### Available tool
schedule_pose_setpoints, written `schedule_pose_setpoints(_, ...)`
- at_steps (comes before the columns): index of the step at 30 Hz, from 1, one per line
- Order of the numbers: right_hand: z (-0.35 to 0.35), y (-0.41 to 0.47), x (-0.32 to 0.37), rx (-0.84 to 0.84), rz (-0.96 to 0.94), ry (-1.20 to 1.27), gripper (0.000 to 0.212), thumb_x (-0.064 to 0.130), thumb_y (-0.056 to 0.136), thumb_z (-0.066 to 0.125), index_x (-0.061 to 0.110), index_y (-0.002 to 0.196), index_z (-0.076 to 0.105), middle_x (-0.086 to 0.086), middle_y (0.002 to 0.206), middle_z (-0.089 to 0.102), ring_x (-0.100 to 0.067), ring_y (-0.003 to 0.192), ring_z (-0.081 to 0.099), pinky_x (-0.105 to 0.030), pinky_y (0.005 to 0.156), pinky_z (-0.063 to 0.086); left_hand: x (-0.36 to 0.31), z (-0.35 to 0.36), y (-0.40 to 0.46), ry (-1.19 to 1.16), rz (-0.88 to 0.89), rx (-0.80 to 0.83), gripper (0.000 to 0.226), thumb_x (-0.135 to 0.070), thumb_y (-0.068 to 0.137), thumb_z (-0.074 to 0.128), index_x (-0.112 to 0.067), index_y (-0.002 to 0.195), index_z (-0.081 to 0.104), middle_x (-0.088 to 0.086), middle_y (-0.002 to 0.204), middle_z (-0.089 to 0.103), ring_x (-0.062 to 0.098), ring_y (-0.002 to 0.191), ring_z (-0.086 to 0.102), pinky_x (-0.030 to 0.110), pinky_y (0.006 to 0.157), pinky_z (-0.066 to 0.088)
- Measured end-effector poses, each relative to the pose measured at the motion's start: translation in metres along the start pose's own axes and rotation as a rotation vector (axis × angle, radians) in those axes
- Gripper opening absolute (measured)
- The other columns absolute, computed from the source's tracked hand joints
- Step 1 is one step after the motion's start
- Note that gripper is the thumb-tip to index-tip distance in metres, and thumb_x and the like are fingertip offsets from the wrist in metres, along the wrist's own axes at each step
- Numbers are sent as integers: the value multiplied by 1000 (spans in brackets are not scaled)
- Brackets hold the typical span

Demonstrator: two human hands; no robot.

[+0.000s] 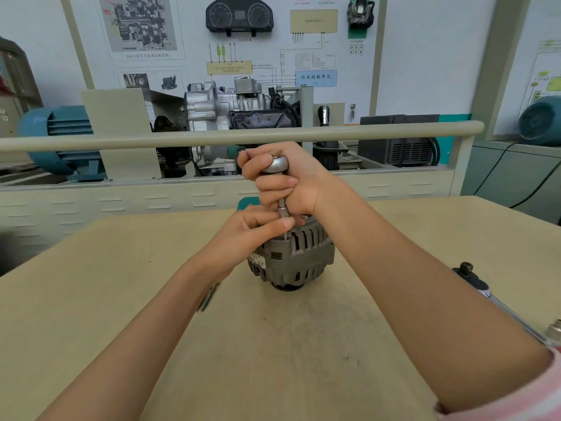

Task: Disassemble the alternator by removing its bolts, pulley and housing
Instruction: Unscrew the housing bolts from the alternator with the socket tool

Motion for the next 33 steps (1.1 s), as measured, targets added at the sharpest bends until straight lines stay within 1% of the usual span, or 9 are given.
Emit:
schedule_pose_setpoints(2, -1, -2, 2, -92, -87, 28, 27, 16, 98, 31, 13, 75, 46, 8, 44, 47, -4, 21, 24, -13, 28, 12, -2, -1, 0, 6, 16, -21, 22, -39, 77, 61, -27, 83, 79, -8, 88, 73, 4, 84, 66, 14, 72, 49)
schedule_pose_setpoints(5, -16, -10, 5, -565, -459, 97, 22, 9, 96, 31, 11, 79, 45, 1, 56, 51, -5, 27, 26, -15, 30, 18, -1, -1, 1, 51, 8, -63, 35, -43, 77, 62, -12, 83, 77, 12, 91, 66, 27, 85, 59, 40, 83, 47)
schedule_pose_setpoints(8, -23, -21, 4, -844, -777, 174, 11, 10, 100, 25, 11, 97, 35, -10, 76, 52, -10, 41, 35, -18, 36, 26, 2, -3, 3, 105, -21, -94, 34, -21, 89, 61, -40, 65, 75, -17, 72, 67, 11, 77, 58, 27, 74, 44)
schedule_pose_setpoints(12, -14, -10, 6, -675, -546, 60, 12, 9, 96, 28, 12, 96, 39, 0, 57, 49, -6, 24, 23, -11, 31, 16, 1, -2, 1, 75, -57, -76, 19, -25, 89, 61, -26, 79, 78, -3, 82, 69, 16, 85, 59, 28, 77, 44)
schedule_pose_setpoints(16, -11, -5, 5, -331, -293, -2, 23, 14, 96, 31, 14, 78, 45, 9, 45, 49, -2, 23, 20, -14, 28, 12, -2, -2, -2, 10, -34, -5, 41, -44, 76, 59, -7, 91, 71, 22, 97, 64, 18, 86, 59, 28, 76, 46)
schedule_pose_setpoints(20, -3, -5, 2, 32, -77, -6, 21, 21, 93, 35, 12, 89, 53, 9, 41, 47, -3, 21, 25, -13, 30, 10, -3, -1, -1, 11, -26, 43, 22, -39, 79, 58, -33, 85, 78, -8, 91, 71, 2, 85, 64, 14, 72, 48)
schedule_pose_setpoints(24, -2, -6, 1, 79, -40, 6, 18, 22, 88, 38, 12, 90, 53, 9, 41, 47, -5, 20, 26, -13, 30, 9, -2, -1, 0, 13, -8, 21, 18, -41, 77, 60, -42, 84, 77, -20, 91, 71, -4, 90, 64, 9, 72, 47)
schedule_pose_setpoints(29, -17, -6, 4, -525, -412, 103, 20, 10, 94, 31, 11, 83, 47, 5, 50, 51, -4, 26, 23, -15, 28, 16, -2, 0, -1, 3, 0, -55, 34, -39, 77, 62, -8, 83, 76, 13, 86, 64, 17, 81, 56, 27, 75, 44)
schedule_pose_setpoints(33, -28, -17, 6, -894, -718, 185, 16, 9, 97, 26, 9, 106, 40, -1, 56, 53, -9, 34, 30, -14, 33, 21, -2, -1, 0, 2, -19, -99, 17, -24, 86, 63, -17, 80, 78, 15, 89, 67, 30, 86, 61, 38, 80, 48)
Point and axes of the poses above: each hand's wrist, its own y-axis towards the middle knuckle, its own z-axis out of the palm, x = y × z, the point moved 5 cm from there along y, towards the middle knuckle
